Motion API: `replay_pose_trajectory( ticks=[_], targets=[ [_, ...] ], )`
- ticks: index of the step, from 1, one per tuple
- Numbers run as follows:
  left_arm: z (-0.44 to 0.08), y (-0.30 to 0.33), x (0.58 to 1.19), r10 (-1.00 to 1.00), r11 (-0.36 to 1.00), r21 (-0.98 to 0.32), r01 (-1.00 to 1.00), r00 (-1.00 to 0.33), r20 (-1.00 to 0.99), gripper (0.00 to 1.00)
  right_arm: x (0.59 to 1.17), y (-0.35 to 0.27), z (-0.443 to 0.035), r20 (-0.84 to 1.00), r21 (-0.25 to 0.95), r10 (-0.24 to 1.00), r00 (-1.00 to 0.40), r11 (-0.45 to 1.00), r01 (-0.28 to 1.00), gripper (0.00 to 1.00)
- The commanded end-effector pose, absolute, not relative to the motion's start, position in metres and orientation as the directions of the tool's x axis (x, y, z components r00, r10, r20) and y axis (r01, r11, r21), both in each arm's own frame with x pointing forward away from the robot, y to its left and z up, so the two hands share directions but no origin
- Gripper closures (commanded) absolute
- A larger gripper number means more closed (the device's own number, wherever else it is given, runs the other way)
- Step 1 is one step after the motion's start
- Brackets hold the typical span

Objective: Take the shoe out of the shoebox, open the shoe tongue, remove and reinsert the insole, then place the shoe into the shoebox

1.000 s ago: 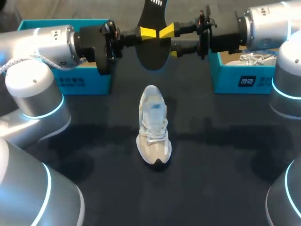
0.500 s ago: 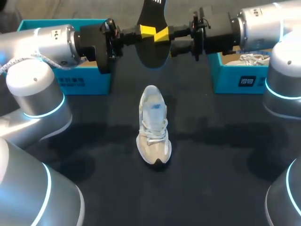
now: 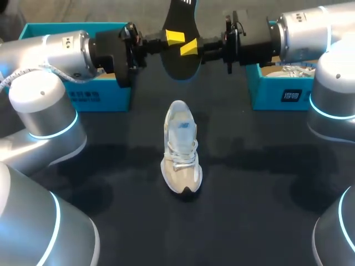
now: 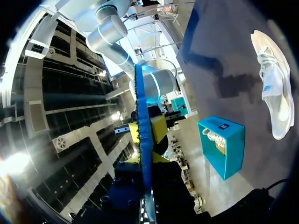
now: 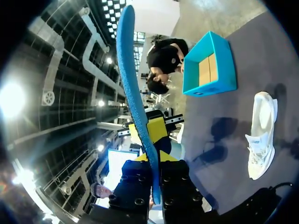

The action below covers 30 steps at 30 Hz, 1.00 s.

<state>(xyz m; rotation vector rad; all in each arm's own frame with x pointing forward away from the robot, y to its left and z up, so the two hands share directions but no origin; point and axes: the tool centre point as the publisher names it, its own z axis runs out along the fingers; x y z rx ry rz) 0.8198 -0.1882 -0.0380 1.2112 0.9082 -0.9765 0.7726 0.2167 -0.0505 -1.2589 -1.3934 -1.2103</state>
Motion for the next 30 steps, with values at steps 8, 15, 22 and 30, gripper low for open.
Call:
replay_pose_trajectory(
  ticks=[8, 15, 22, 30],
  targets=[
    [-0.038, -0.168, 0.82, -0.061, 0.042, 0.335, 0.941, 0.337, -0.94, 0.0, 0.775, 0.215, -0.052, 0.983, 0.108, 0.151, -0.108, 0.005, 0.994, 1.0],
    [-0.043, -0.149, 0.82, -0.031, -0.024, 0.345, 0.938, 0.344, -0.939, 0.0, 0.776, 0.215, -0.052, 0.982, 0.11, 0.155, -0.109, 0.006, 0.994, 1.0],
    [-0.048, -0.126, 0.821, 0.021, -0.101, 0.343, 0.934, 0.347, -0.938, 0.0, 0.777, 0.216, -0.053, 0.982, 0.107, 0.158, -0.107, 0.008, 0.994, 1.0],
    [-0.054, -0.099, 0.819, 0.051, -0.241, 0.254, 0.937, 0.274, -0.96, 0.0, 0.776, 0.214, -0.053, 0.981, 0.104, 0.166, -0.103, 0.004, 0.995, 1.0]
  ],
)
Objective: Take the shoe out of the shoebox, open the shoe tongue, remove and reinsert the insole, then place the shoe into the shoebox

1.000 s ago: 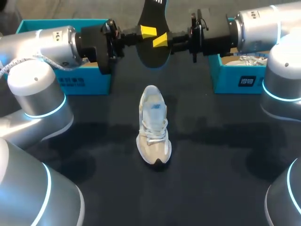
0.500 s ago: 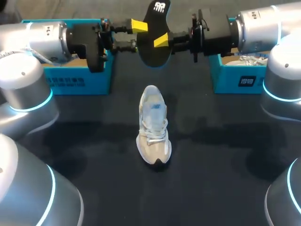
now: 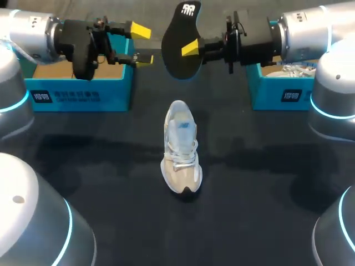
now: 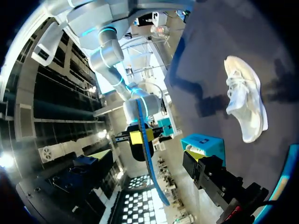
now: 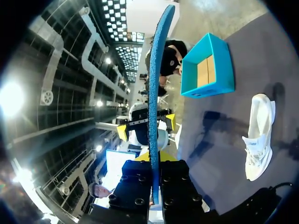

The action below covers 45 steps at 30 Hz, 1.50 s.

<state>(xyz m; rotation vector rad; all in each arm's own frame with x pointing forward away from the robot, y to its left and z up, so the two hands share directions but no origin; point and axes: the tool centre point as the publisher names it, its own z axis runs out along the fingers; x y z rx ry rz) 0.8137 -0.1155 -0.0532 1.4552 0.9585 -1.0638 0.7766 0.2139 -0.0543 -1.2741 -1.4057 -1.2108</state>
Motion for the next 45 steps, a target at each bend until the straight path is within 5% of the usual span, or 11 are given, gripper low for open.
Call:
replay_pose_trajectory(
  ticks=[1, 7, 16, 25, 45],
  targets=[
    [-0.056, -0.096, 0.819, 0.071, -0.26, 0.245, 0.934, 0.271, -0.96, 0.0, 0.776, 0.214, -0.053, 0.981, 0.104, 0.167, -0.103, 0.003, 0.995, 1.0],
    [-0.069, -0.084, 0.821, 0.135, -0.303, 0.182, 0.936, 0.231, -0.964, 0.0, 0.778, 0.214, -0.053, 0.977, 0.137, 0.165, -0.136, 0.003, 0.991, 1.0],
    [-0.095, -0.078, 0.829, 0.217, -0.34, 0.093, 0.936, 0.174, -0.961, 0.0, 0.785, 0.221, -0.045, 0.916, 0.378, 0.128, -0.381, 0.047, 0.925, 1.0],
    [-0.106, -0.082, 0.835, 0.231, -0.346, 0.066, 0.936, 0.153, -0.961, 0.0, 0.793, 0.218, -0.04, 0.81, 0.531, 0.268, -0.522, 0.045, 0.846, 1.0],
    [-0.107, -0.083, 0.836, 0.276, -0.337, 0.052, 0.94, 0.152, -0.949, 0.0, 0.798, 0.215, -0.04, 0.799, 0.532, 0.302, -0.52, 0.047, 0.845, 1.0]
  ],
)
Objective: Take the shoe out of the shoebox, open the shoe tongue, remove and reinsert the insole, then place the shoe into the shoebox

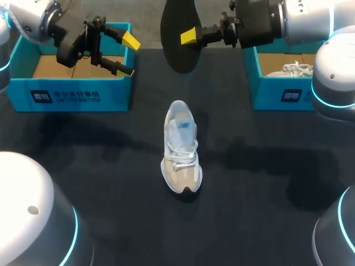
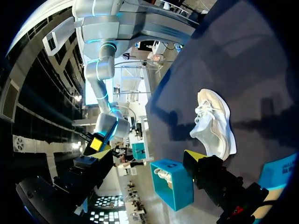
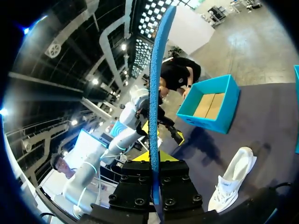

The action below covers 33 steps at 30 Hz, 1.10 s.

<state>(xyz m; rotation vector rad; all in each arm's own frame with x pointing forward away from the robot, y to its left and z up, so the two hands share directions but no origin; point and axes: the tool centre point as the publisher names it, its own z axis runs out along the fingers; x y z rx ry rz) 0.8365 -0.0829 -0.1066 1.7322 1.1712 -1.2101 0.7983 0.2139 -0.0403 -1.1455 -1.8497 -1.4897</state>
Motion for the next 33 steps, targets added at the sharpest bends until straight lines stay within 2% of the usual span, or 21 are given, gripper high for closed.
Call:
replay_pose_trajectory(
  ticks=[1, 11, 21, 33],
  targets=[
    [-0.107, -0.083, 0.836, 0.276, -0.337, 0.052, 0.94, 0.152, -0.949, 0.0, 0.798, 0.215, -0.04, 0.799, 0.532, 0.302, -0.52, 0.047, 0.845, 1.0],
    [-0.107, -0.083, 0.837, 0.276, -0.338, 0.054, 0.939, 0.154, -0.949, 0.0, 0.798, 0.215, -0.04, 0.799, 0.532, 0.302, -0.52, 0.047, 0.845, 1.0],
    [-0.113, -0.077, 0.842, 0.282, -0.354, 0.018, 0.935, 0.125, -0.951, 0.0, 0.822, 0.223, -0.061, 0.678, 0.693, 0.259, -0.688, 0.086, 0.716, 1.0],
    [-0.143, -0.067, 0.86, 0.306, -0.311, -0.054, 0.949, 0.046, -0.951, 0.0, 0.852, 0.231, -0.111, 0.616, 0.744, 0.274, -0.739, 0.109, 0.66, 1.0]
  ],
)
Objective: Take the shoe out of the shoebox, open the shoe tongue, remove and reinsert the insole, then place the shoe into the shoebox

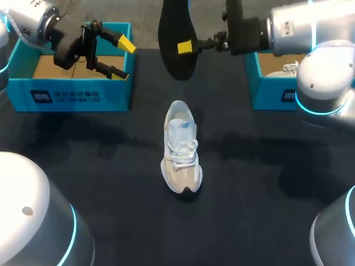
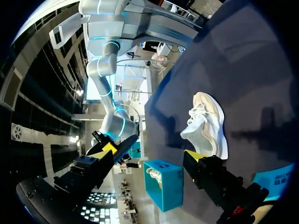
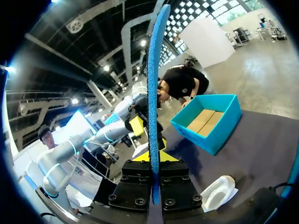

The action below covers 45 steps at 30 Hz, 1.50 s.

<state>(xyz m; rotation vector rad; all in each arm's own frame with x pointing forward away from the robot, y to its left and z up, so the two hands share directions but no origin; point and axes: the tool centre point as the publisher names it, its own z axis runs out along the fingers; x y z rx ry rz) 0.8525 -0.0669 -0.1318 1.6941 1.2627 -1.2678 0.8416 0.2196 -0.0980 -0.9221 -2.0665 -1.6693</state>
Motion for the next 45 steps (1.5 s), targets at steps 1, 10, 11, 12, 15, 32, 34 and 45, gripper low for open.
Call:
replay_pose_trajectory(
  ticks=[1, 10, 11, 12, 15, 32, 34, 45],
  targets=[
    [-0.145, -0.067, 0.861, 0.301, -0.31, -0.055, 0.949, 0.044, -0.953, 0.0, 0.853, 0.232, -0.114, 0.611, 0.748, 0.273, -0.743, 0.109, 0.655, 1.0],
    [-0.173, -0.068, 0.872, 0.323, -0.271, -0.094, 0.958, -0.002, -0.947, 0.0, 0.869, 0.241, -0.153, 0.591, 0.769, 0.27, -0.76, 0.095, 0.632, 1.0],
    [-0.175, -0.068, 0.872, 0.322, -0.268, -0.097, 0.959, -0.005, -0.947, 0.0, 0.87, 0.242, -0.156, 0.592, 0.77, 0.269, -0.76, 0.091, 0.632, 1.0],
    [-0.178, -0.069, 0.872, 0.323, -0.265, -0.098, 0.959, -0.007, -0.946, 0.0, 0.871, 0.243, -0.16, 0.589, 0.772, 0.268, -0.762, 0.092, 0.629, 1.0],
    [-0.186, -0.068, 0.875, 0.323, -0.253, -0.105, 0.962, -0.018, -0.946, 0.0, 0.875, 0.246, -0.172, 0.582, 0.775, 0.27, -0.767, 0.102, 0.624, 1.0],
    [-0.208, -0.066, 0.882, 0.354, -0.216, -0.128, 0.968, -0.044, -0.934, 0.0, 0.876, 0.243, -0.216, 0.582, 0.771, 0.293, -0.758, 0.097, 0.629, 1.0],
    [-0.208, -0.066, 0.882, 0.354, -0.216, -0.128, 0.968, -0.044, -0.934, 0.0, 0.876, 0.243, -0.216, 0.582, 0.771, 0.293, -0.758, 0.097, 0.629, 1.0],
    [-0.208, -0.066, 0.882, 0.354, -0.216, -0.128, 0.968, -0.044, -0.934, 0.0, 0.876, 0.243, -0.216, 0.582, 0.771, 0.293, -0.758, 0.097, 0.629, 1.0]
  ],
)
